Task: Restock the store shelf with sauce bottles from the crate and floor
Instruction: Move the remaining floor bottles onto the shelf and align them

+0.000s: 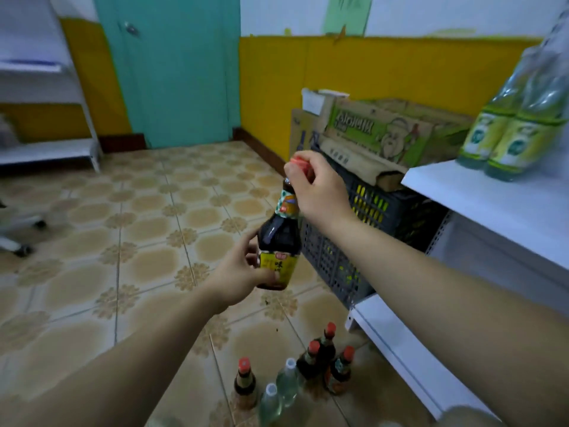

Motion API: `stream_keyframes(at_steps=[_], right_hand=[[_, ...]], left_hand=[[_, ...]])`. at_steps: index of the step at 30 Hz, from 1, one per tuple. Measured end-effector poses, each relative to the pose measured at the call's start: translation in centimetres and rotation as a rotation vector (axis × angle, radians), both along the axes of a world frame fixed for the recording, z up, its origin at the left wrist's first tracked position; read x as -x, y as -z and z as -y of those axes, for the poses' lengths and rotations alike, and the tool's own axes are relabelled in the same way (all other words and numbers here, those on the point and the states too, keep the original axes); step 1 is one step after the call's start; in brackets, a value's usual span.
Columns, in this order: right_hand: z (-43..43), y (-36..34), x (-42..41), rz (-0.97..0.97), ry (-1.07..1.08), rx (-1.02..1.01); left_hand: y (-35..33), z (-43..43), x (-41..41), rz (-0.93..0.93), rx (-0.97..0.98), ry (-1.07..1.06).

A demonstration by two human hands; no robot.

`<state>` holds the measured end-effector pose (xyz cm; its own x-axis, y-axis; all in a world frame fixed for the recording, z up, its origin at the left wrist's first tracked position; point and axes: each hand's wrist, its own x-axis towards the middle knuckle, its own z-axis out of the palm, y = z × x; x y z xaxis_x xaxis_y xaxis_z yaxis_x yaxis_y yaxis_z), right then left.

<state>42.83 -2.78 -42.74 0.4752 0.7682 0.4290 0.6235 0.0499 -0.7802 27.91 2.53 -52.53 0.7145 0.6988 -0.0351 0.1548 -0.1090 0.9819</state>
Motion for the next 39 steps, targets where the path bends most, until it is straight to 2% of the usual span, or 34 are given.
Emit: stream_keyframes(at_steps=[2, 6, 11, 15, 23, 29, 39], right_hand=[[1.1, -2.3, 0.2, -0.114, -0.036, 0.012], [4.3, -5.0, 0.2, -0.197, -0.091, 0.007], [9.5, -9.7, -0.4, -0.150, -0.074, -0.061], [13.6, -12.8, -1.4, -0.050, -0.061, -0.027], [21.1, -15.1, -3.9, -0.043, 0.201, -0.006], [28.8, -13.5, -5.8, -0.029, 0.457, -0.001], [41.5, -10.5, -11.7, -0.049, 0.810, -0.102]], left_hand=[[-3.2, 1.4, 0.3, 0.129, 0.045, -0.016], [-8.9, 4.5, 0.1, 0.382, 0.176, 0.027], [-13.9, 8.5, -1.1, 0.464, 0.198, 0.047], [-16.9, 11.1, -3.0, 0.439, 0.118, 0.091], [-19.2, 15.5, -8.4, 0.407, 0.032, 0.353], [-18.4, 21.5, -13.4, 0.408, 0.061, 0.589], [-16.1, 32.2, -24.3, 0.309, -0.200, 0.970]])
